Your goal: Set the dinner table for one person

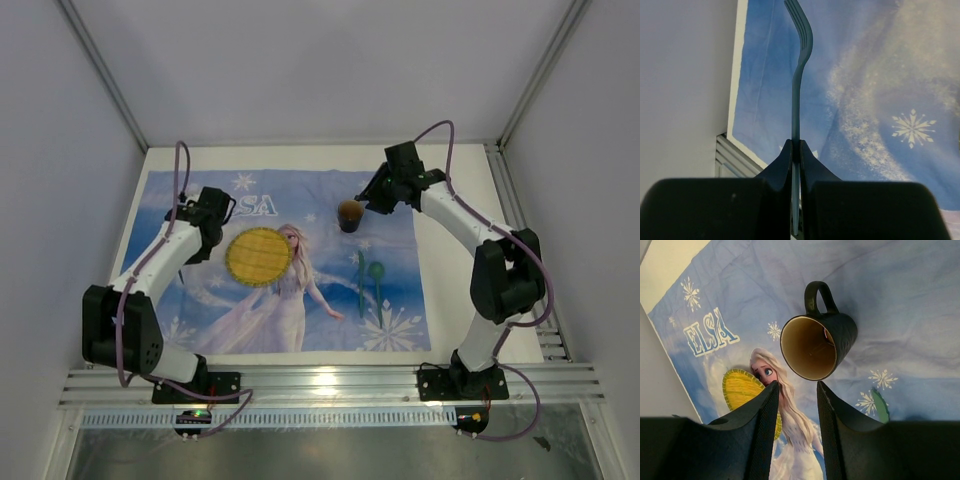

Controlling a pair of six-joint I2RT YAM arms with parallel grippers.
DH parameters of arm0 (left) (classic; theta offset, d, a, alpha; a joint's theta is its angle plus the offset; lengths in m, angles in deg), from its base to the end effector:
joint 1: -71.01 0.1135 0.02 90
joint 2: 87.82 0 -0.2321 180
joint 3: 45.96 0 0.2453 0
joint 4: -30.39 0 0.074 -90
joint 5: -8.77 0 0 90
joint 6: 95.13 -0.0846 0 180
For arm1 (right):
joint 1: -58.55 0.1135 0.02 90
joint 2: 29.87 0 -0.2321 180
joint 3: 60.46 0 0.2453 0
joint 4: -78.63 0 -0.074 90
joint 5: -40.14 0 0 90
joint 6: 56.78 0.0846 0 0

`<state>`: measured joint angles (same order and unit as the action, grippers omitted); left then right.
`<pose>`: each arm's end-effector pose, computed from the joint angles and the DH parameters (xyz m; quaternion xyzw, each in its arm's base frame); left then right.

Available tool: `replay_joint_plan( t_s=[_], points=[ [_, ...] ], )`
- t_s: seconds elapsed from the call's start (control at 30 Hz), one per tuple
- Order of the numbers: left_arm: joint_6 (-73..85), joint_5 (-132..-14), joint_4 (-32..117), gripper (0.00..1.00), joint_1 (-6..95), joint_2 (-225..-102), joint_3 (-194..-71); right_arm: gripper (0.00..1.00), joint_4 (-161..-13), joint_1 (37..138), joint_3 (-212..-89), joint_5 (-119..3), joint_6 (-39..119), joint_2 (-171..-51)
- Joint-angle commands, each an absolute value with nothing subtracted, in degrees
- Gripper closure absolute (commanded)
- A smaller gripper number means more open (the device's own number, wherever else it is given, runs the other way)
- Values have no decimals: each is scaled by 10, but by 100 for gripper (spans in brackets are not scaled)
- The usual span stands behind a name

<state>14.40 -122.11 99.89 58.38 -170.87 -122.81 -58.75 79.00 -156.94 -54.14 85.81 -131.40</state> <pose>0.2754 -0.0050 0.1837 -0.0993 0.9255 0.3006 0.2080 0.3889 0.1517 0.2022 0.2450 0.8992 0.2427 0.2692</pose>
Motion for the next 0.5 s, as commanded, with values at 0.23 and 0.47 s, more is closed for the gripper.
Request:
replay_joint_plan(
  t_s=[0.23, 0.47],
  points=[
    [175, -1305, 1021, 100, 585, -1811, -1257, 59, -620, 763, -1549, -567, 843, -1310],
    [164, -1317, 985, 100, 585, -1846, -1246, 59, -614, 752, -1566, -565, 836, -1318]
  ],
)
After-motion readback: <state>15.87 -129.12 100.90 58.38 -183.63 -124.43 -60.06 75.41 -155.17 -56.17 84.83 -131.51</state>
